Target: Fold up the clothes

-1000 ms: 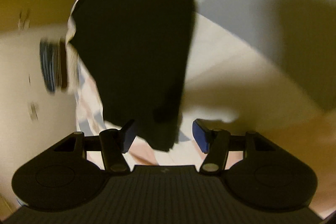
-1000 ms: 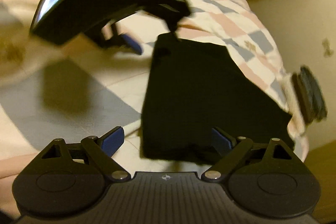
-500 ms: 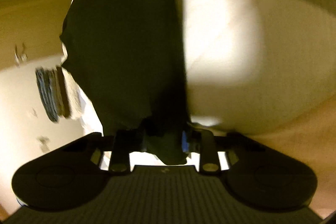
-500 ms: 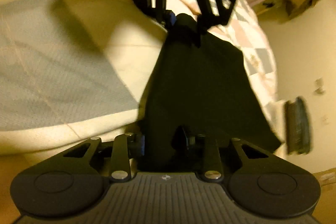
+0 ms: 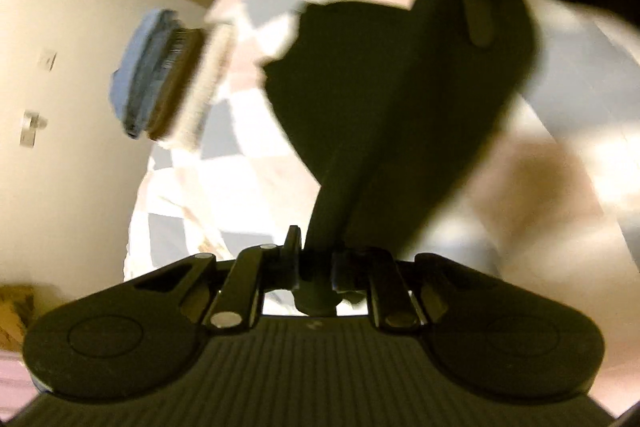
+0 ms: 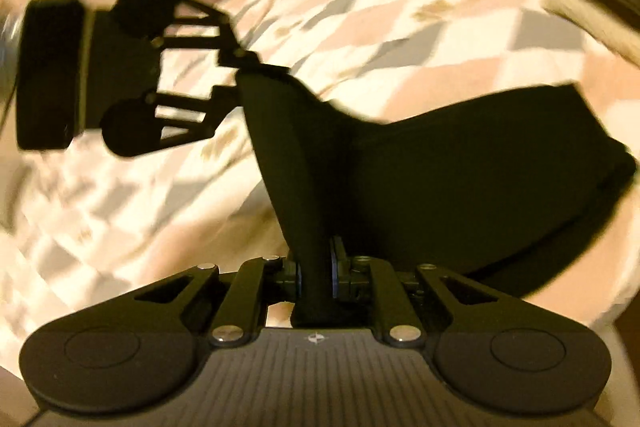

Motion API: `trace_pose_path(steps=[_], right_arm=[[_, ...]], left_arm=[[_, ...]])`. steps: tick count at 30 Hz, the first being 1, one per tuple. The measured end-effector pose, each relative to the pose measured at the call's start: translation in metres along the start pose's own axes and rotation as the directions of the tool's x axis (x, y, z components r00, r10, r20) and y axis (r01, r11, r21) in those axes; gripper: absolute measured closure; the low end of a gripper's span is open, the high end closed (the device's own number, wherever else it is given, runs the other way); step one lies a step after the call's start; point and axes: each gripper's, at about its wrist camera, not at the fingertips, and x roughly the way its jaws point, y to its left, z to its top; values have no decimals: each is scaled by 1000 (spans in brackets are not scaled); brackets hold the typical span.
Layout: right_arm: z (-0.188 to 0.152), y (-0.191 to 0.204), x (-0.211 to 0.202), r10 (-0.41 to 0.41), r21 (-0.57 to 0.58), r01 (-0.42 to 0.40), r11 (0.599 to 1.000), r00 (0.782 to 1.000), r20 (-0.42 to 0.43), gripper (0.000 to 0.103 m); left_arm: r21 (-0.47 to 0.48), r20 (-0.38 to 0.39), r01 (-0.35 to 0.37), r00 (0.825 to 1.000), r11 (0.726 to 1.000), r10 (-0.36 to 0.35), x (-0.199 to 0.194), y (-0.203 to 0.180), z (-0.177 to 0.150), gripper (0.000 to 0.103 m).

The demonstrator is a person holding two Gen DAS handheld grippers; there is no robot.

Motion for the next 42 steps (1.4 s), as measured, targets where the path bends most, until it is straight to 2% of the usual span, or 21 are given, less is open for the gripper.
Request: trace_pose_path(steps=[3, 4, 5, 6, 7, 8, 9, 12, 16, 17, 18, 20, 21, 24, 27, 28, 29, 31, 34, 38, 42], right_arm=[[29, -73, -14, -13, 94, 16, 995, 999, -35, 92], [39, -97, -19, -17, 125, 22, 992, 999, -46, 92], [48, -121, -24, -20, 156, 29, 987, 998, -58, 92], [56, -145, -25, -24, 186, 37, 982, 997, -72, 92], [60, -167, -19, -30, 213, 49, 976, 995, -91, 92], [63, -189, -11, -35, 240, 62, 969, 993, -116, 92], [65, -208, -3, -35, 265, 72, 961, 989, -142, 92], [74, -241, 15, 1, 303, 55, 951, 983, -182, 92], [94, -238, 11, 42, 205, -1, 979, 980, -195, 92], [100, -235, 5, 50, 176, -17, 984, 981, -187, 92], [107, -232, -2, 54, 146, -28, 989, 982, -179, 92], [113, -231, -16, 45, 88, -31, 996, 985, -164, 93], [115, -232, -22, 35, 63, -25, 998, 987, -158, 93], [120, -246, -21, 15, 48, -6, 999, 985, -173, 93], [113, -266, 4, -10, 43, 20, 999, 975, -222, 90], [110, -271, 9, -35, 52, 49, 997, 971, -238, 80], [109, -275, 12, -60, 61, 78, 995, 967, -248, 64], [109, -275, 6, -117, 64, 136, 989, 964, -239, 59], [110, -254, -16, -232, -67, 224, 972, 962, -141, 58], [88, -233, -8, -217, -286, 177, 942, 970, -114, 58], [67, -216, 2, -210, -481, 139, 866, 973, -98, 65]], left_arm=[[-111, 7, 11, 1000, 994, -11, 50, 52, 49, 87], [-170, 4, 23, 1000, 985, -23, 70, 69, 62, 82], [-231, 2, 29, 1000, 973, -30, 88, 84, 74, 72], [-303, 3, 25, 1000, 953, -25, 103, 98, 84, 69], [-392, 5, 20, 1000, 920, -19, 117, 113, 90, 68], [-485, 2, 18, 1000, 874, -19, 128, 125, 94, 68], [-589, -6, 23, 999, 808, -33, 133, 132, 92, 68], [-833, -28, 20, 997, 553, -78, 148, 146, 86, 68], [-951, -98, -54, 986, 305, -133, 133, 105, 71, 73], [-966, -110, -71, 983, 249, -146, 127, 93, 69, 73], [-974, -118, -85, 981, 209, -152, 123, 82, 71, 73], [-980, -142, -116, 977, 158, -159, 118, 65, 78, 73], [-982, -149, -127, 975, 140, -165, 117, 59, 82, 73], [-983, -150, -126, 970, 130, -191, 127, 47, 95, 74], [-985, -150, -126, 964, 121, -218, 137, 36, 107, 74], [-983, -156, -130, 962, 126, -225, 140, 32, 112, 74], [-979, -172, -141, 958, 145, -228, 141, 30, 116, 74], [-977, -184, -153, 957, 150, -224, 135, 27, 121, 74], [-982, -179, -161, 959, 95, -220, 118, 21, 122, 75], [-986, -166, -162, 959, 37, -230, 109, 5, 125, 76], [-982, -189, -185, 954, 37, -235, 116, -4, 132, 76]])
